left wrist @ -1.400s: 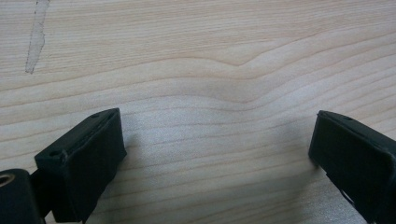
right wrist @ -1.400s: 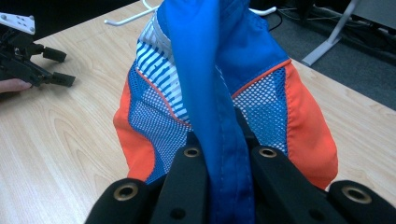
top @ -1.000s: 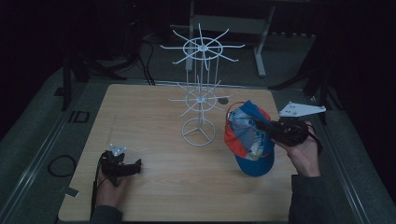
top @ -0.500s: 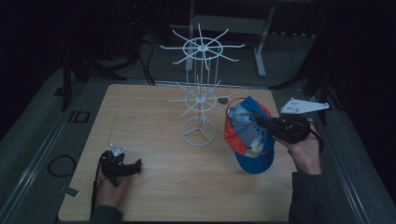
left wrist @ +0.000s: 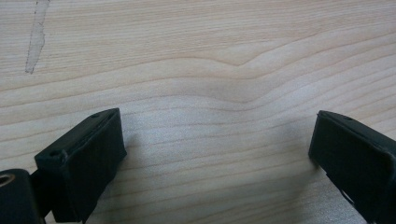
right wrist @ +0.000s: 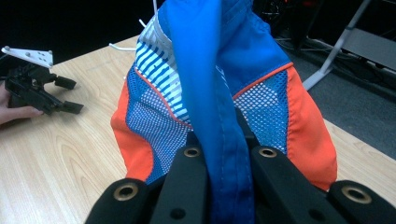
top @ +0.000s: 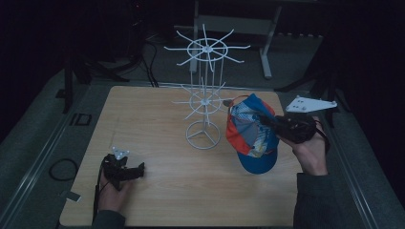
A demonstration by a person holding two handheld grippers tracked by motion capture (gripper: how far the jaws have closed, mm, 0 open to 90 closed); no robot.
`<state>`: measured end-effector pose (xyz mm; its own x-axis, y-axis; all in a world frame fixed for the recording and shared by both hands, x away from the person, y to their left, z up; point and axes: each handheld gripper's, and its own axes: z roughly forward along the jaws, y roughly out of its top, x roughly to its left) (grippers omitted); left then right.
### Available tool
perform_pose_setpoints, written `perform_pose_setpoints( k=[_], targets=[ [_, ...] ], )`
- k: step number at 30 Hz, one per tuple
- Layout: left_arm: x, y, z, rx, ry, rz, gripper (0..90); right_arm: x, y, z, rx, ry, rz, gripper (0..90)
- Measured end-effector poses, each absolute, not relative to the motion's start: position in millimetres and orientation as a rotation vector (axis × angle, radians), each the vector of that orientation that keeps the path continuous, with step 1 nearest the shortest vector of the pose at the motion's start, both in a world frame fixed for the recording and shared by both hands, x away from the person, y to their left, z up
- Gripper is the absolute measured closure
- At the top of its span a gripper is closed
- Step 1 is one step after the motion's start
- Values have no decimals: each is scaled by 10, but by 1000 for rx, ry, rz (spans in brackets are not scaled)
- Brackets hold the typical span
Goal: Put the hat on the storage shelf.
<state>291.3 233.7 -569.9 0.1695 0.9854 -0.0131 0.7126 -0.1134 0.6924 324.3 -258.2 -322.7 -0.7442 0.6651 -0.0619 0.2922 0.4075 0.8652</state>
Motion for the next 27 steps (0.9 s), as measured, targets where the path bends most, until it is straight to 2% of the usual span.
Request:
perform_pose_setpoints(
  k=[27],
  targets=[
    [2913,2336,-5700,1887,1601,629,39,3226,-2557,-3046,787,2215,1380,885]
  ],
)
